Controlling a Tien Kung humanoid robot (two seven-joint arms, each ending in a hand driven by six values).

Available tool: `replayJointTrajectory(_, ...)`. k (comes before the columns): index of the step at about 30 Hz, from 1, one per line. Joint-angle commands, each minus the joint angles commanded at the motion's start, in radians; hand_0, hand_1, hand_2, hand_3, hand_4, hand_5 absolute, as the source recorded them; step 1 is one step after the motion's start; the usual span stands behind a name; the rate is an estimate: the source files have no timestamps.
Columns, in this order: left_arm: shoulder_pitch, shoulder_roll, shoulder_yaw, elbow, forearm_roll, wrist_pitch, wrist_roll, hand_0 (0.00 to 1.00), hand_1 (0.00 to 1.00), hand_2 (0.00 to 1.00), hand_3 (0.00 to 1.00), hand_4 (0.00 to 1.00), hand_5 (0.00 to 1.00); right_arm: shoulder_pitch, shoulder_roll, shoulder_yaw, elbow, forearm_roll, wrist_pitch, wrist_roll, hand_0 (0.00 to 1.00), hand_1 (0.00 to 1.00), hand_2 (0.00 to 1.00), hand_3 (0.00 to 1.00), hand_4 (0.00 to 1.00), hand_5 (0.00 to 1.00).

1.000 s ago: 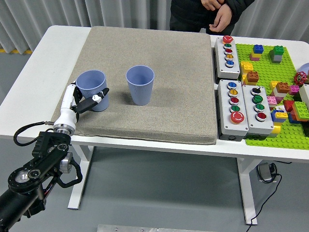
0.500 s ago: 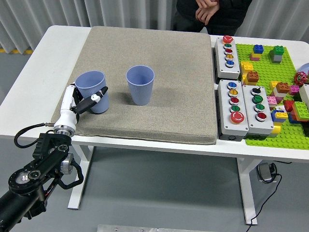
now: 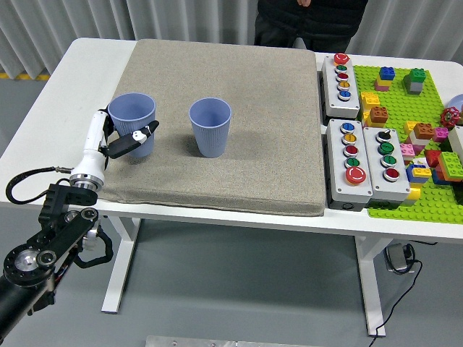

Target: Pick cup pour cup place

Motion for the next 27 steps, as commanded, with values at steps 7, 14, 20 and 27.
replayJointTrajectory(7, -0.082, 0.055, 0.021, -0.026, 0.105, -0.029, 0.066, 0.509, 0.489, 0.516, 0.525, 0.843, 0.168, 0.007, -0.005, -0.003, -0.001, 0.007, -0.001, 0.003, 0.704, 0.683, 0.611, 0.601, 0.029, 0.400)
replayJointTrajectory(14, -0.137, 0.081, 0.050, -0.033, 0.259, -0.079, 0.140, 0.507, 0.491, 0.517, 0.525, 0.838, 0.160, 0.010, -0.007, -0.006, -0.001, 0.011, -0.002, 0.003, 0.704, 0.684, 0.611, 0.601, 0.028, 0.399)
replayJointTrajectory(20, -0.168, 0.091, 0.073, -0.056, 0.391, -0.124, 0.189, 0.503, 0.493, 0.515, 0.524, 0.831, 0.157, 0.012, -0.008, -0.007, -0.001, 0.013, -0.003, 0.002, 0.704, 0.683, 0.610, 0.601, 0.028, 0.398)
replayJointTrajectory(27, -0.216, 0.108, 0.108, -0.072, 0.507, -0.160, 0.218, 0.503, 0.492, 0.515, 0.524, 0.824, 0.153, 0.016, -0.010, -0.010, -0.001, 0.018, -0.004, 0.002, 0.704, 0.684, 0.611, 0.601, 0.028, 0.395)
